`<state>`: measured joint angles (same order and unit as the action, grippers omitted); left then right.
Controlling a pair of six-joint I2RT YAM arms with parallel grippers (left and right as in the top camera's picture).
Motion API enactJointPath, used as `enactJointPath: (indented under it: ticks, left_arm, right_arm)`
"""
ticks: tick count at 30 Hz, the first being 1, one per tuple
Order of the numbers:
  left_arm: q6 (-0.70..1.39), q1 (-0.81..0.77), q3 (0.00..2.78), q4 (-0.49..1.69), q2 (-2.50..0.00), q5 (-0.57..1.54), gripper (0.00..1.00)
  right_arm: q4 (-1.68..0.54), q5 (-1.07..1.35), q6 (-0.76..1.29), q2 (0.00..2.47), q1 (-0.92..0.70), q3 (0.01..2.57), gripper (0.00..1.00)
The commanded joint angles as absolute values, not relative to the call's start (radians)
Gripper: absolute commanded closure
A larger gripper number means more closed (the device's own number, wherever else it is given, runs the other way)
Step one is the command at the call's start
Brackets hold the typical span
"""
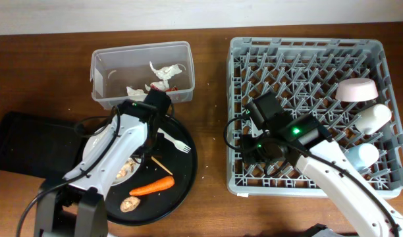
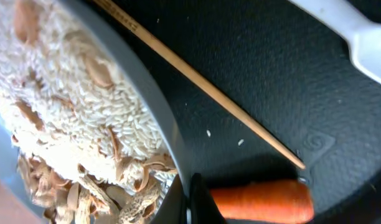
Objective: Sort waste into correct bins and load items into the dishwasher rack
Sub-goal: 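Lift the plate and tip its rice and shells onto the black rectangular tray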
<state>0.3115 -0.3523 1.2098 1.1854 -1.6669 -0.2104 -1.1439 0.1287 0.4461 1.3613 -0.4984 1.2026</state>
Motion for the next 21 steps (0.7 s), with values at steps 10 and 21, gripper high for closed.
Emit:
enactJointPath:
  ticks: [10, 21]
  left_arm:
    - [0.229, -0.175, 1.399, 1.259, -1.666, -0.272, 0.99]
    - [0.105, 0.161, 1.399, 1.057, -1.666, -0.012, 0.99]
  right_arm:
    - [-1.163, 0.118, 0.453, 1.364, -0.498, 1.210, 0.73]
    - [-1.174, 0.119, 0.453, 1.364, -0.498, 1.210, 0.73]
